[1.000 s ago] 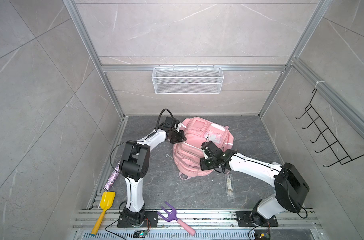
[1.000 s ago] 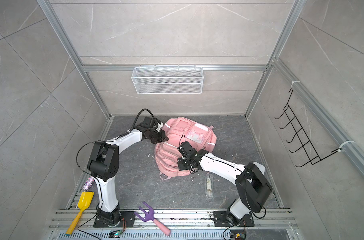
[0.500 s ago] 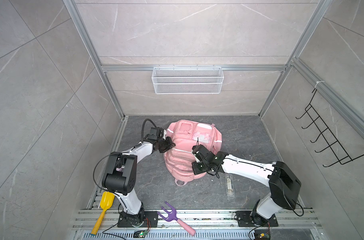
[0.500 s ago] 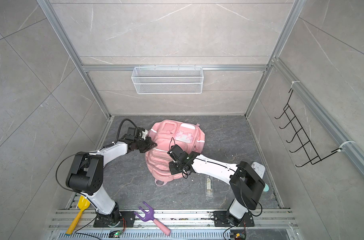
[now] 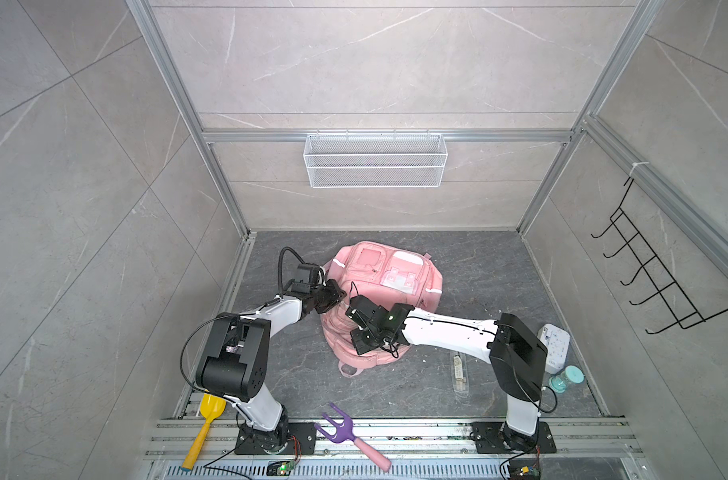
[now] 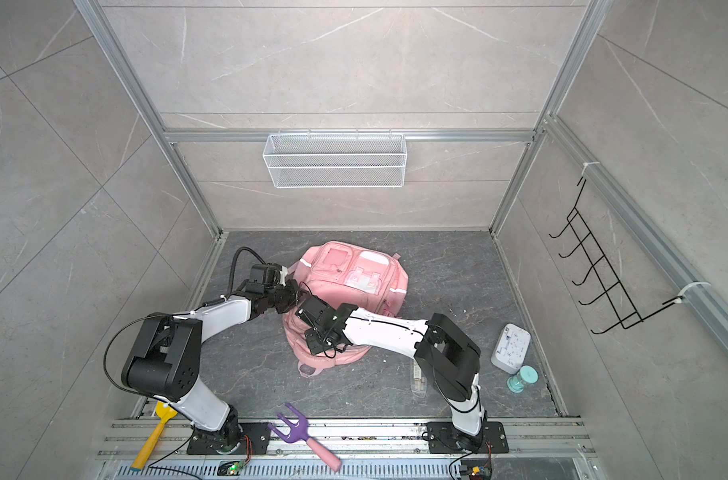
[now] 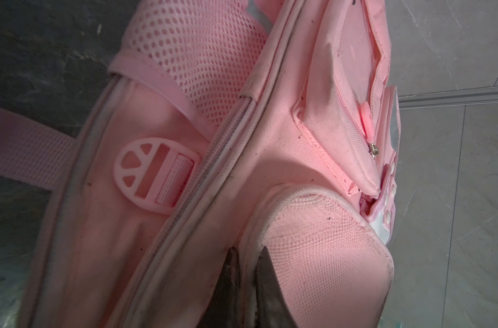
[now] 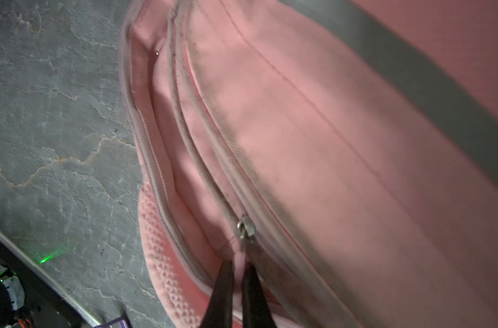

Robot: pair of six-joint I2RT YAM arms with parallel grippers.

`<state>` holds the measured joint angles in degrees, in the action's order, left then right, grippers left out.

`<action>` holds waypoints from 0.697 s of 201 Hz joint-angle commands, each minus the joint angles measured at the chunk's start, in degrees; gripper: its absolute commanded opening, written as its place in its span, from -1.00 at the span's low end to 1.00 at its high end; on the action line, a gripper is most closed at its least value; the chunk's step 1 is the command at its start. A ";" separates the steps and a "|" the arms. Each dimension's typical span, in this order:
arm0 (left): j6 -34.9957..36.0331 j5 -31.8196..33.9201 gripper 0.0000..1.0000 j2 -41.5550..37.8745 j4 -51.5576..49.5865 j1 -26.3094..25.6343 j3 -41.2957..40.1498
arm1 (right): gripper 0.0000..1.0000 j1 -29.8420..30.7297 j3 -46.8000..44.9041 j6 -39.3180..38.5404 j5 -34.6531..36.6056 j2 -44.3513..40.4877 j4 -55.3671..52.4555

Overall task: Pack books, pencil case, and school supplies into a backpack
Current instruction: Unzip the student bag at the center of the table.

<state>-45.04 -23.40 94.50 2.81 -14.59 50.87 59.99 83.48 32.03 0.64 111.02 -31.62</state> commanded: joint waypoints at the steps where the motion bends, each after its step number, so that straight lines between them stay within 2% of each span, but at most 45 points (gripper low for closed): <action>1: -4.45 1.59 -1.00 -1.28 -0.52 -1.67 -0.09 | -0.93 2.86 5.65 -0.22 -6.35 3.16 2.36; 19: -4.71 2.31 -1.00 -1.75 -1.15 -1.69 -0.40 | -0.95 2.87 7.06 -0.24 -6.13 3.89 2.28; 78: -5.02 6.09 -1.00 -7.41 -2.94 -1.66 -4.81 | -0.94 1.16 2.92 -1.56 -4.47 0.27 2.81; 140: -7.82 9.81 -1.00 -13.34 -2.83 -1.72 -11.83 | -0.94 -5.65 -2.40 -3.17 -4.26 -5.73 2.88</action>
<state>-49.34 -16.71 84.42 3.20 -15.92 42.17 57.78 83.02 30.61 -4.32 109.97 -31.44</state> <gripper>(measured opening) 0.089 0.081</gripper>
